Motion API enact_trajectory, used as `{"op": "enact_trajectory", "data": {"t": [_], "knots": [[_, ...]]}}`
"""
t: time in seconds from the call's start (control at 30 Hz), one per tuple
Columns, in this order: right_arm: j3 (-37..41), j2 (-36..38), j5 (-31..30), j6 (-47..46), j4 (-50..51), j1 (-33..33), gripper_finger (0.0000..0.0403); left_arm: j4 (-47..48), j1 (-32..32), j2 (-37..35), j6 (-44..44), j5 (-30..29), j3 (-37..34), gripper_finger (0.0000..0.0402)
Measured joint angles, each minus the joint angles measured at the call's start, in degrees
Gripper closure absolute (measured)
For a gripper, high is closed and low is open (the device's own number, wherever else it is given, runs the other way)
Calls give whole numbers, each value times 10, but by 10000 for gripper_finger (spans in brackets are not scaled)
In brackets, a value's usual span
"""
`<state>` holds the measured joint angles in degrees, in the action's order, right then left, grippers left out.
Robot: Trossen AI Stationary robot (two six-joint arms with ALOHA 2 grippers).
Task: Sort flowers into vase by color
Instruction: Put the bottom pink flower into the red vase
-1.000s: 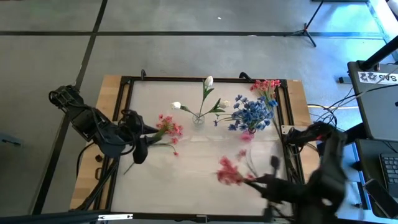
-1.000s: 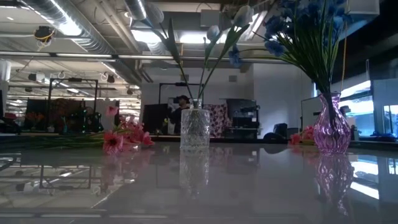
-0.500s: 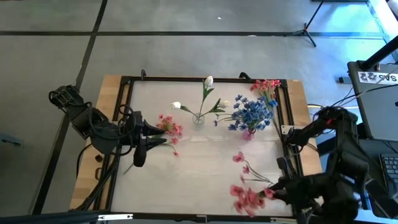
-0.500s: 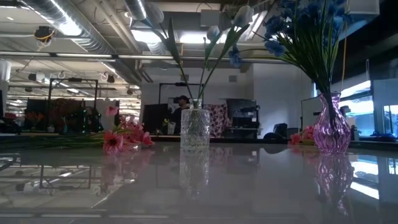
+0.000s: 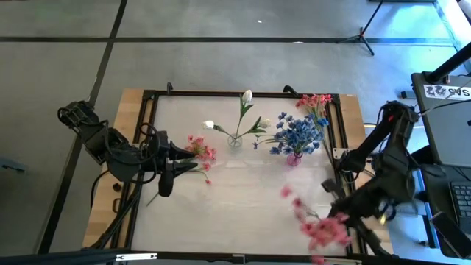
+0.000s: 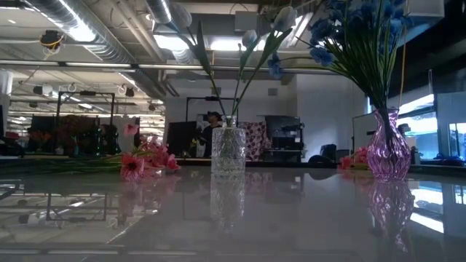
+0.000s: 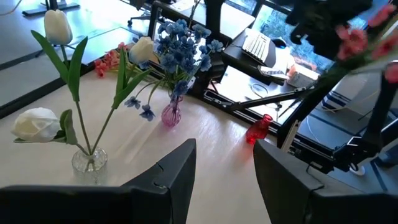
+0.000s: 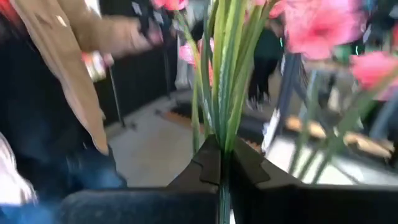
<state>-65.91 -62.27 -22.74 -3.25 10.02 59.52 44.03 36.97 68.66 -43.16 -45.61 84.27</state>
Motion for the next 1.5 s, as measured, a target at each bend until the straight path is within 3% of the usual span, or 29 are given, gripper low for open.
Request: {"op": "enact_trajectory", "data": {"t": [0.2,0.3,0.47,0.7,1.13,1.5], "knots": [[146,121,47,53,-160,1,396,0,-4,0,-2,-4,0,246],[199,174,99,68,-212,1,397,0,-10,0,-3,-4,0,246],[265,248,205,70,-229,1,398,0,-22,0,-4,-4,0,246],[324,321,252,83,-229,1,397,0,-37,0,-18,-3,0,246],[377,334,331,91,-238,1,398,3,-65,0,-45,-2,0,246],[376,298,338,65,-197,1,393,8,-89,0,-47,-1,0,246]]}}
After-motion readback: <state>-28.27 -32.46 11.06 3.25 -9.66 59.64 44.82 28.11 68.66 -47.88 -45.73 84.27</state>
